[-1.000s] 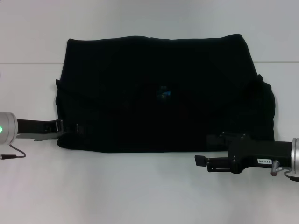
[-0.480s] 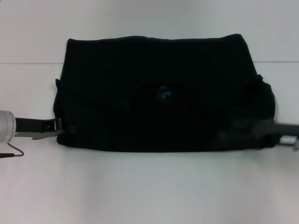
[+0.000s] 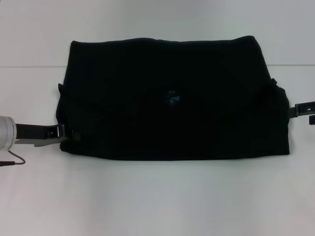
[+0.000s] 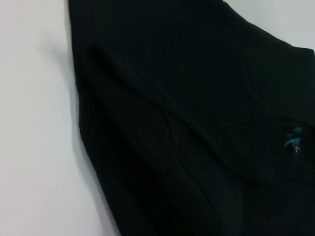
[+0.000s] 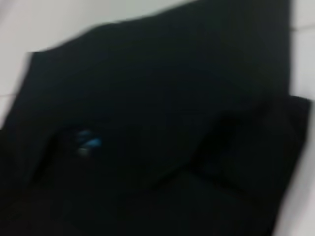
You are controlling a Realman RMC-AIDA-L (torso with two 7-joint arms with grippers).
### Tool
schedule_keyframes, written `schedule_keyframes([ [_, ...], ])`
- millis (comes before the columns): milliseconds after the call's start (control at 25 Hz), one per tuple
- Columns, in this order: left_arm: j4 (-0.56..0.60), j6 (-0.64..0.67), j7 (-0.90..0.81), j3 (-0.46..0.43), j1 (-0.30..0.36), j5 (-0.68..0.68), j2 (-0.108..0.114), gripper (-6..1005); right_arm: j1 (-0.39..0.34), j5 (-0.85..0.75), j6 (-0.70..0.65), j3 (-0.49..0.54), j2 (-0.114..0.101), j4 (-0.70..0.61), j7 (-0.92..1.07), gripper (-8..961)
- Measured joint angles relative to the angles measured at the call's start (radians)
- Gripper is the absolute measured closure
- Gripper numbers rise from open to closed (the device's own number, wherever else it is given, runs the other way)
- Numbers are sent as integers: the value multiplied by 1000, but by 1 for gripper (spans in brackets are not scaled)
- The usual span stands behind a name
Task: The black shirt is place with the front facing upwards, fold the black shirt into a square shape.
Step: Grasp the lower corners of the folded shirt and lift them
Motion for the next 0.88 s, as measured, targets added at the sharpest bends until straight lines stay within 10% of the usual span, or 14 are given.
schedule_keyframes([
  [520, 0, 4, 0, -2, -1, -3, -2, 974, 90, -140, 167, -96, 93, 122, 59, 123],
  [880, 0, 13, 0, -2, 7, -3, 0, 974, 85, -141, 156, -100, 101, 101, 56, 136],
])
